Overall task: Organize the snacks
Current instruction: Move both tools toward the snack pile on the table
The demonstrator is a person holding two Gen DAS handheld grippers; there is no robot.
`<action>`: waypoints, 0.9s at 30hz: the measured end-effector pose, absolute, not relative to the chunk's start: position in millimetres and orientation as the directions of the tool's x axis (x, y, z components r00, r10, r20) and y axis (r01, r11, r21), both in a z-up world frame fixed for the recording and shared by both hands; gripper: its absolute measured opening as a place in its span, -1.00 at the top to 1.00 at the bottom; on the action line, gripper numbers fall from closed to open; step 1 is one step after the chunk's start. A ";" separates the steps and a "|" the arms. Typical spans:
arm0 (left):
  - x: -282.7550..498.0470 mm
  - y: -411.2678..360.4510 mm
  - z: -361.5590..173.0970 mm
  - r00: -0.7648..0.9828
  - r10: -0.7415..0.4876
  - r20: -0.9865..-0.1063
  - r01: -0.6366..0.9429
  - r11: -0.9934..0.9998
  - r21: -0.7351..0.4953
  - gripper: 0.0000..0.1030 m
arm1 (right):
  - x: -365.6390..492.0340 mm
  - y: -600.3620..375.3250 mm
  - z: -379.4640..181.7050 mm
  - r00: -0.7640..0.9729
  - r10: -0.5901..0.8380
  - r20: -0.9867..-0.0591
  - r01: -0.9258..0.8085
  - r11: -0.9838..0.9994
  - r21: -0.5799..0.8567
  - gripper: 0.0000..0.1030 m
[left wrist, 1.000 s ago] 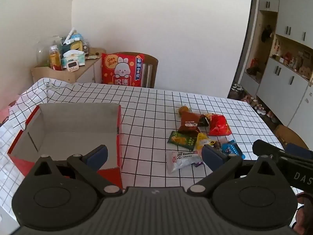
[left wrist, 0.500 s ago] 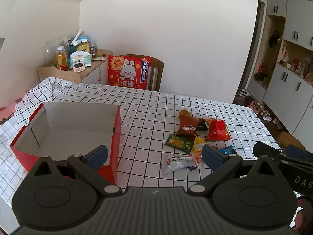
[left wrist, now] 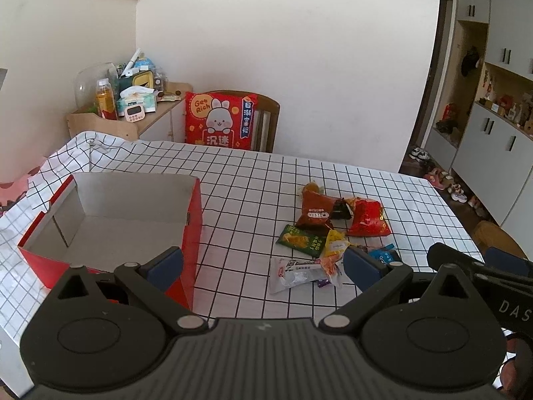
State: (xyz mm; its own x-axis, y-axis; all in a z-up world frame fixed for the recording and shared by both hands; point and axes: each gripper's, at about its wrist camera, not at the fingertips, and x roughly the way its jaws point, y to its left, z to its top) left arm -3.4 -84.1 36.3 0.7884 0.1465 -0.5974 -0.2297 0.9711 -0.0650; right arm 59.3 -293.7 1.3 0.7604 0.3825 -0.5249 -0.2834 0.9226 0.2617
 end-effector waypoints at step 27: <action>5.1 -89.1 32.5 0.748 0.201 -0.632 -0.293 0.955 -0.042 -1.00 | 74.8 -293.7 -2.2 0.708 0.456 -0.539 -0.364 0.890 0.275 -0.99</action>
